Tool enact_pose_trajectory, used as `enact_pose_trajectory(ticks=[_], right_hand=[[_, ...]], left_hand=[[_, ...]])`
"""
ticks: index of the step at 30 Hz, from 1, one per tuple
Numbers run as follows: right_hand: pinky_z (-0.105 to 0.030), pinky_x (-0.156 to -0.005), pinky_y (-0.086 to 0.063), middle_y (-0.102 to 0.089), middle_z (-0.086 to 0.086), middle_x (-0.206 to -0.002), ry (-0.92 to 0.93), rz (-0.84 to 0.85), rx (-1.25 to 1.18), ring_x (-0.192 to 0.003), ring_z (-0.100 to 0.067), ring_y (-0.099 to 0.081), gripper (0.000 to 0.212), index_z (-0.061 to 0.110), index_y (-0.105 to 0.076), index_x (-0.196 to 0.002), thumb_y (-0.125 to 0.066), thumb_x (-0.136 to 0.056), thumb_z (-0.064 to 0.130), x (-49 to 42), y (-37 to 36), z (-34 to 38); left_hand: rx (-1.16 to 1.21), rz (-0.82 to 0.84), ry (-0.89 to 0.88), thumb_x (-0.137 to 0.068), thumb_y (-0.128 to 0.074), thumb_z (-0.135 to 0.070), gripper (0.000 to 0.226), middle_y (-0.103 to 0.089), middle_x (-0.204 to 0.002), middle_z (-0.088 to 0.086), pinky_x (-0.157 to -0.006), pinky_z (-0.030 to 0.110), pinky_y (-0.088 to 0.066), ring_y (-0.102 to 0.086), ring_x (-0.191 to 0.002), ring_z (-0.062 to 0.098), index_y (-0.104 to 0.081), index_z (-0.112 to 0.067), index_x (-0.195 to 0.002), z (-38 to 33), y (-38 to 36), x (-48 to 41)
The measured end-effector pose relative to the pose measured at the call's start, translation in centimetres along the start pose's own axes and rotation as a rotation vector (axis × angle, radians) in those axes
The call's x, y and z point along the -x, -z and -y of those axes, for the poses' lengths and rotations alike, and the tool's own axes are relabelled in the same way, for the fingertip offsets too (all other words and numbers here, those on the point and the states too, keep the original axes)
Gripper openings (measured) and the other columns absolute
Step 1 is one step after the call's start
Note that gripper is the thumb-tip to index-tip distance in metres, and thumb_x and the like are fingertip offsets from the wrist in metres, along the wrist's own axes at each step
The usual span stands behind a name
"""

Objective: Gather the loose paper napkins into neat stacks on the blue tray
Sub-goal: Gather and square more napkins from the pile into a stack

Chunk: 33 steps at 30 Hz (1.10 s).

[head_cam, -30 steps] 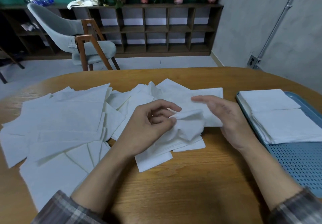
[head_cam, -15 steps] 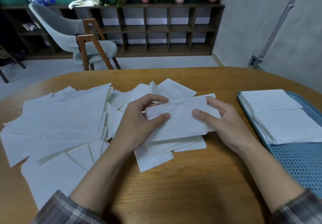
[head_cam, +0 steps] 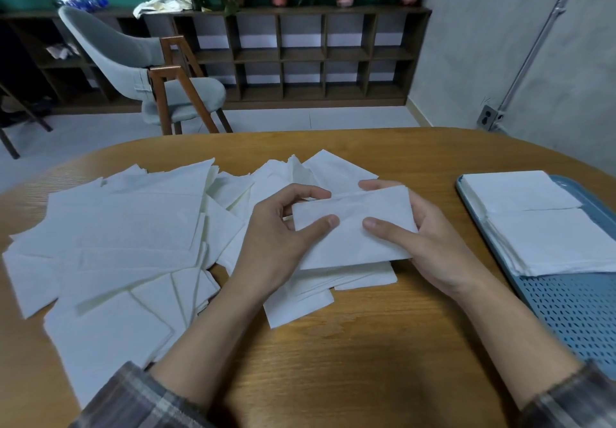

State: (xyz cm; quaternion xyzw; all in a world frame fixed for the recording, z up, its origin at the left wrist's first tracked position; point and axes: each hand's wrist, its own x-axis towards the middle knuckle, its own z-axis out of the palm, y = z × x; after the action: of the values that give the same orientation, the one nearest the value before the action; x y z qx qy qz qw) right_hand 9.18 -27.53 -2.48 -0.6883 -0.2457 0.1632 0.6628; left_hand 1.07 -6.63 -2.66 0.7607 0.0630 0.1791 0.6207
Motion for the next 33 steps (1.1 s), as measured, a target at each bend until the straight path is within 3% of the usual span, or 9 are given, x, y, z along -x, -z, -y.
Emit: enact_pose_trajectory(ticks=[4, 7, 11, 14, 16, 19, 22, 29, 33], right_hand=[[-0.034, -0.095, -0.06, -0.07, 0.015, -0.128, 0.053, -0.031, 0.052, -0.118, -0.009, -0.069, 0.059, 0.045, -0.056, -0.141, -0.075, -0.095, 0.014, 0.1, -0.3, 0.3], [-0.022, -0.088, -0.058, -0.067, 0.031, -0.124, 0.087, -0.056, 0.049, -0.116, 0.001, -0.067, 0.076, 0.046, -0.043, -0.15, -0.076, -0.092, 0.009, 0.1, -0.2, 0.5], [-0.039, -0.086, -0.062, -0.07, 0.005, -0.128, 0.091, -0.081, -0.228, -0.117, -0.023, -0.071, 0.085, 0.048, -0.044, -0.15, -0.077, -0.082, 0.008, -0.1, 0.3, 0.7], [-0.044, -0.087, -0.063, -0.076, 0.005, -0.116, 0.112, -0.112, -0.23, -0.111, -0.023, -0.074, 0.088, 0.049, -0.037, -0.149, -0.076, -0.082, 0.007, -0.3, 0.2, 0.4], [-0.049, -0.092, -0.062, -0.076, -0.002, -0.118, 0.105, -0.106, -0.158, -0.112, -0.027, -0.073, 0.085, 0.05, -0.038, -0.146, -0.078, -0.083, 0.011, -0.4, 0.3, 0.2], [-0.033, -0.086, -0.061, -0.074, -0.002, -0.126, 0.042, 0.011, -0.26, -0.118, -0.025, -0.071, 0.065, 0.039, -0.057, -0.142, -0.078, -0.086, 0.014, -0.3, 0.9, 0.5], [-0.027, -0.093, -0.059, -0.073, 0.0, -0.131, 0.012, 0.086, -0.235, -0.126, -0.02, -0.067, 0.039, 0.027, -0.081, -0.117, -0.082, -0.079, 0.019, -0.3, 1.1, 0.5], [-0.019, -0.1, -0.054, -0.077, 0.017, -0.119, 0.105, -0.281, 0.126, -0.119, 0.001, -0.067, 0.032, 0.026, -0.082, -0.111, -0.077, -0.091, 0.002, -0.6, 2.1, -0.3], [-0.006, -0.088, -0.05, -0.076, 0.028, -0.11, 0.111, -0.411, 0.178, -0.109, 0.011, -0.066, 0.031, 0.029, -0.082, -0.109, -0.076, -0.092, 0.003, -0.7, 2.3, -0.3]], left_hand=[[-0.016, -0.023, -0.005, -0.086, -0.088, -0.021, 0.025, -0.075, -0.105, -0.013, -0.08, 0.03, -0.061, -0.073, -0.098, 0.011, -0.077, -0.032, -0.106, 0.3, -0.2, 0.0], [-0.077, -0.055, -0.043, -0.087, -0.086, -0.024, 0.028, -0.071, -0.102, -0.019, -0.074, 0.018, -0.053, -0.068, -0.089, 0.001, -0.075, -0.034, -0.111, 0.2, -0.4, 0.3], [-0.025, -0.001, 0.023, -0.085, -0.082, -0.046, 0.056, -0.063, -0.124, -0.019, -0.087, 0.02, -0.057, -0.063, -0.108, -0.006, -0.056, -0.047, -0.135, -0.6, -0.3, 0.5], [0.146, 0.127, 0.116, -0.086, -0.078, -0.044, 0.063, -0.075, -0.11, -0.018, -0.075, 0.015, -0.057, -0.071, -0.097, -0.008, -0.049, -0.05, -0.141, -1.5, -0.1, 0.8], [0.079, 0.086, 0.05, -0.09, -0.08, -0.036, 0.063, -0.077, -0.11, -0.01, -0.072, 0.019, -0.057, -0.074, -0.096, 0.004, -0.048, -0.049, -0.142, -1.2, -0.1, 0.7], [-0.11, 0.014, -0.068, -0.093, -0.08, -0.034, 0.061, -0.071, -0.121, -0.015, -0.079, 0.027, -0.06, -0.072, -0.103, 0.007, -0.045, -0.049, -0.141, -0.2, -0.1, 0.4], [-0.189, -0.009, -0.113, -0.095, -0.078, -0.034, 0.06, -0.069, -0.114, -0.018, -0.084, 0.033, -0.061, -0.07, -0.101, 0.005, -0.044, -0.05, -0.142, 0.3, -0.3, 0.5], [-0.452, 0.271, -0.142, -0.082, -0.089, -0.04, 0.102, -0.054, -0.118, -0.02, -0.092, 0.014, -0.05, -0.058, -0.108, -0.006, -0.016, -0.058, -0.151, 1.1, -0.4, 0.4], [-0.628, 0.383, -0.157, -0.08, -0.088, -0.042, 0.082, -0.056, -0.12, -0.021, -0.096, 0.021, -0.046, -0.052, -0.112, -0.005, -0.032, -0.054, -0.139, 1.8, -0.5, 0.5]])
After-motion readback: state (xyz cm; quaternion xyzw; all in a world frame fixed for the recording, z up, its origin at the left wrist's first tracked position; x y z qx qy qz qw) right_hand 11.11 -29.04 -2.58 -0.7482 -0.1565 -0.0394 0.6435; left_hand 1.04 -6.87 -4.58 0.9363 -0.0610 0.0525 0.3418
